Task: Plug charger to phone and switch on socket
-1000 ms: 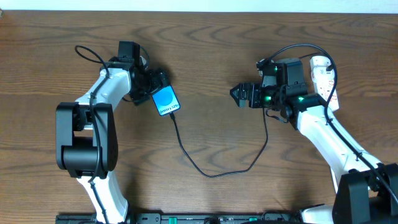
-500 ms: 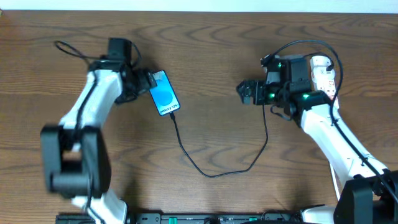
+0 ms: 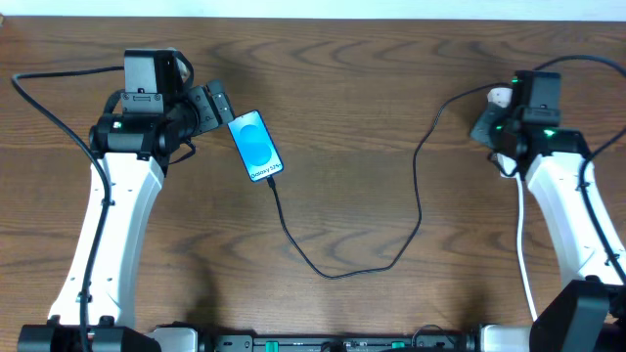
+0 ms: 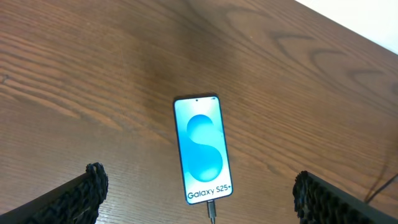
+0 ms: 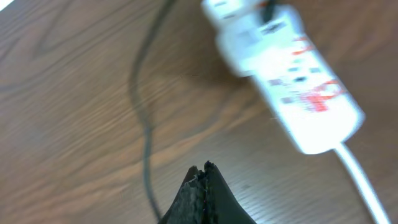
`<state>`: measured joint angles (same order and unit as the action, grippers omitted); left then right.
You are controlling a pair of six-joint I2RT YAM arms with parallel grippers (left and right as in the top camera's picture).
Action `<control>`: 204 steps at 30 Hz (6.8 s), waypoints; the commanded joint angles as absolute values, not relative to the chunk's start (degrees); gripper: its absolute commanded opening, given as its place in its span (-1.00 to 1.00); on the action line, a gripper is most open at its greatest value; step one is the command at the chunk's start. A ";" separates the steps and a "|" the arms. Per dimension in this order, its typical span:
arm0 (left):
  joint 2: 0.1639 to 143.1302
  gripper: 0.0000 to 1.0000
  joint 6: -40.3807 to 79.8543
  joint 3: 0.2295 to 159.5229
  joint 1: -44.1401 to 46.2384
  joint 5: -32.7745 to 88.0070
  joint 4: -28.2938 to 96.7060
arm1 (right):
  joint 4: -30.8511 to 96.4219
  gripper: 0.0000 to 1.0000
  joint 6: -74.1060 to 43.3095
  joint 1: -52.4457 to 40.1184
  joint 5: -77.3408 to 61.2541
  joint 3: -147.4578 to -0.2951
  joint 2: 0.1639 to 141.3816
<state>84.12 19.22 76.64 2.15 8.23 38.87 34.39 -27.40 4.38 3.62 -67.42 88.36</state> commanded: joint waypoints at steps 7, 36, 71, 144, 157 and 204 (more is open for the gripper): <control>84.01 0.96 17.80 77.06 3.64 8.97 38.98 | 33.08 -0.98 -33.43 10.57 8.25 -68.10 95.90; 84.01 0.96 17.56 77.06 3.62 8.93 37.91 | 21.12 -0.98 -27.14 16.93 8.67 -73.93 111.07; 84.01 0.96 16.08 77.06 3.62 8.93 37.91 | 17.87 -0.99 -26.50 16.82 -1.02 -74.67 117.38; 65.10 0.96 15.25 77.06 3.62 8.95 55.09 | 58.78 0.99 -7.01 -33.63 4.78 -77.73 60.40; 62.15 0.96 15.20 77.06 3.44 6.61 57.58 | 61.21 0.99 -7.01 -33.63 4.80 -77.73 60.47; 1.85 0.96 23.09 11.55 -1.98 0.36 3.62 | 61.34 0.99 -7.01 -33.63 4.80 -77.73 61.04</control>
<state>4.62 21.91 13.65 -1.74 0.54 4.51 61.30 -7.53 -33.19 4.49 -77.43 60.90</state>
